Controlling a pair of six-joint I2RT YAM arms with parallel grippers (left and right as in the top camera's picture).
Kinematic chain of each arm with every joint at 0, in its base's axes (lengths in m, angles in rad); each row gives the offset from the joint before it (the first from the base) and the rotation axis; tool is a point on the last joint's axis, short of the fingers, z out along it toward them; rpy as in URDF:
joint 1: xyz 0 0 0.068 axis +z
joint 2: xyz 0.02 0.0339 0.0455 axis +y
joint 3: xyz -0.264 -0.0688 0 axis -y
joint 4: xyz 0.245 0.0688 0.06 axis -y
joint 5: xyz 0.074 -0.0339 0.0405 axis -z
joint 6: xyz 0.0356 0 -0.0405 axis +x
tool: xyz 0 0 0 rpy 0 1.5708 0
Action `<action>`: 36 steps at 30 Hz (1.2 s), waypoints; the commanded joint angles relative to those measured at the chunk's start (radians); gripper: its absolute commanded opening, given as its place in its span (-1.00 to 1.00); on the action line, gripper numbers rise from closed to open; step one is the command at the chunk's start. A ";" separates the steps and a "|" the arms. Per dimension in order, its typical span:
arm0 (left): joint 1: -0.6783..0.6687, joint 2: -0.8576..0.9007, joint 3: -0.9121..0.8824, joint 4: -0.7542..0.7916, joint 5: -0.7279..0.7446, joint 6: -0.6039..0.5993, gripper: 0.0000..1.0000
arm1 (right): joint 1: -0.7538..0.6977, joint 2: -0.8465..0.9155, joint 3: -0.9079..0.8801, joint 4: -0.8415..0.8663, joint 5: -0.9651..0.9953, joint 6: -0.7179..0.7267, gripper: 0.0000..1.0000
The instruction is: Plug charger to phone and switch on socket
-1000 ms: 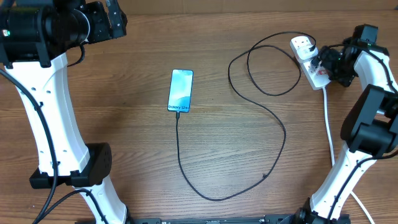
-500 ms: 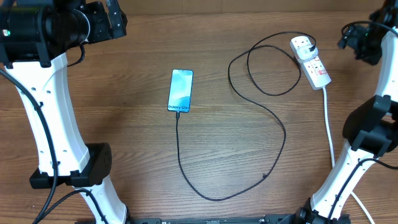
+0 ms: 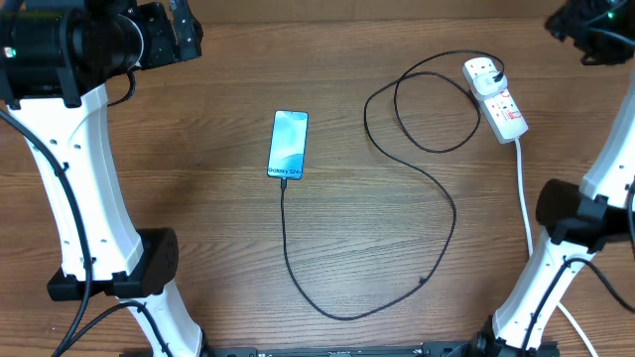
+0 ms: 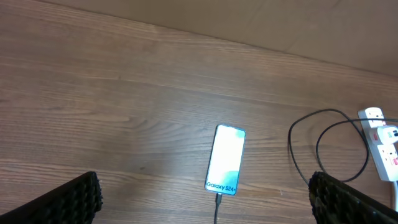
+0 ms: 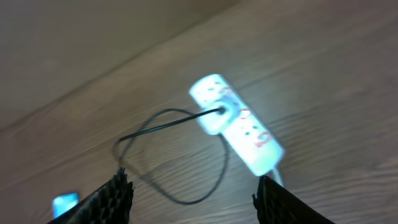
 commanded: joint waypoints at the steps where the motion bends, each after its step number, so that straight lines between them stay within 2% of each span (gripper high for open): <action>1: -0.006 -0.011 -0.001 -0.002 -0.013 -0.017 1.00 | 0.077 -0.134 0.030 0.001 -0.042 -0.005 0.27; 9: -0.006 -0.011 -0.001 -0.002 -0.013 -0.017 0.99 | 0.256 -0.305 -0.027 0.000 -0.041 -0.005 0.43; 15: -0.006 -0.011 -0.001 -0.002 -0.013 -0.017 0.99 | 0.350 -0.465 -0.269 0.000 0.002 -0.009 0.45; 20: -0.006 -0.011 -0.001 -0.002 -0.013 -0.017 0.99 | 0.368 -0.620 -0.564 0.001 0.022 -0.007 0.71; 22: -0.006 -0.011 -0.001 -0.002 -0.013 -0.017 1.00 | 0.368 -0.686 -0.689 0.001 -0.004 0.004 1.00; 26: -0.006 -0.011 -0.001 -0.002 -0.013 -0.017 0.99 | 0.368 -0.796 -0.897 0.001 -0.103 0.003 1.00; 29: -0.006 -0.011 -0.001 -0.002 -0.013 -0.017 0.99 | 0.368 -0.859 -1.020 0.001 -0.098 0.002 1.00; 32: -0.006 -0.011 -0.001 -0.002 -0.013 -0.017 0.99 | 0.368 -0.892 -1.093 0.001 -0.114 0.004 1.00; 36: -0.006 -0.011 -0.001 -0.002 -0.013 -0.017 0.99 | 0.368 -0.887 -1.098 0.001 -0.210 0.001 1.00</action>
